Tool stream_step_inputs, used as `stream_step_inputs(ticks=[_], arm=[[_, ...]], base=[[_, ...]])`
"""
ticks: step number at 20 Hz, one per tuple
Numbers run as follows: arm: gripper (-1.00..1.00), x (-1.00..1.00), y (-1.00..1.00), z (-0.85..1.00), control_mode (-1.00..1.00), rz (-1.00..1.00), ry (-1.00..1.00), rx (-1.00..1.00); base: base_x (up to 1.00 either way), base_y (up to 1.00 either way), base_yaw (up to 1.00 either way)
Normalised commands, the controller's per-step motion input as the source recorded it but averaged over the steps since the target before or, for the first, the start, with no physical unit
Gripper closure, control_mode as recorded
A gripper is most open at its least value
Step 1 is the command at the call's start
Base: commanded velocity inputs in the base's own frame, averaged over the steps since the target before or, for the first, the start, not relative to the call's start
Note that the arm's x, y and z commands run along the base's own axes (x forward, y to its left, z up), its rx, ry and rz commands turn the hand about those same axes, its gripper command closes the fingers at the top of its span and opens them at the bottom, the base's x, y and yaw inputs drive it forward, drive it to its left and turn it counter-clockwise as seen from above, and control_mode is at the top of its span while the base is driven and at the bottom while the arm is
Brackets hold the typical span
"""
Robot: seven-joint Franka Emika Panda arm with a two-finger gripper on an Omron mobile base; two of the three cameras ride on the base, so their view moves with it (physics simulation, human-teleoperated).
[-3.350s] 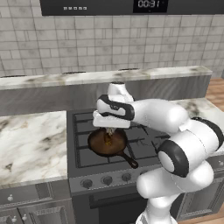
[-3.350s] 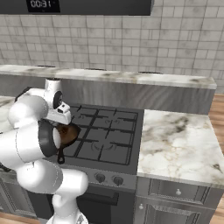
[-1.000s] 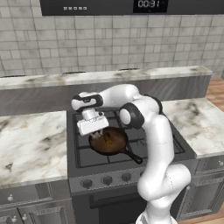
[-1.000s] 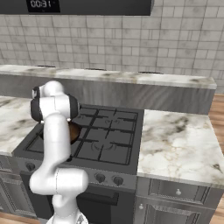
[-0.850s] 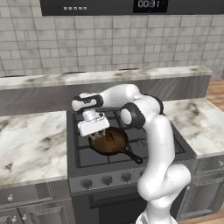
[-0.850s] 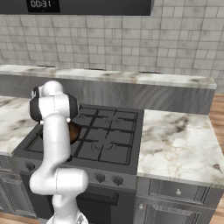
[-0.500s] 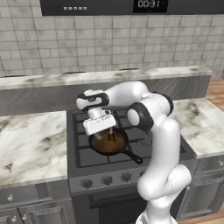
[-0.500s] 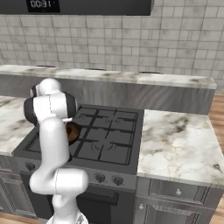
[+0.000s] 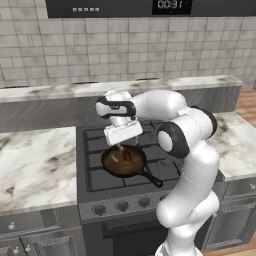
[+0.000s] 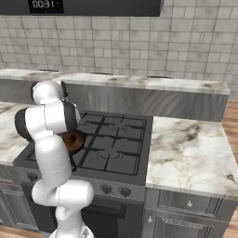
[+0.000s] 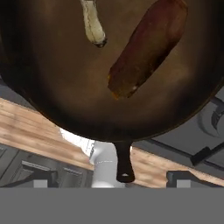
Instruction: Put the sweet potato and mushroom in the pan. Then turn on the front left burner and set the heat to medium.
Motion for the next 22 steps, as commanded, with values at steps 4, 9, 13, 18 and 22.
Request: stream_step_inputs(ticks=[4, 9, 13, 18, 22], arm=[[-1.00, -0.21, -0.02, 0.27, -1.00, 0.00, 0.00, 0.03], [-1.00, -0.37, -0.38, 0.34, -1.00, 0.01, -0.09, 0.12], [-1.00, -0.15, -0.43, 0.16, -1.00, 0.00, -0.17, 0.22], [-1.00, 0.00, -0.19, 0.02, -1.00, 0.00, -0.22, 0.21], [-1.00, -0.18, 0.00, 0.46, -1.00, 0.00, -0.07, 0.06]], base=[[0.00, 0.00, 0.00], [0.00, 0.00, 0.00], [0.00, 0.00, 0.00], [0.00, 0.00, 0.00], [0.00, 0.00, 0.00]])
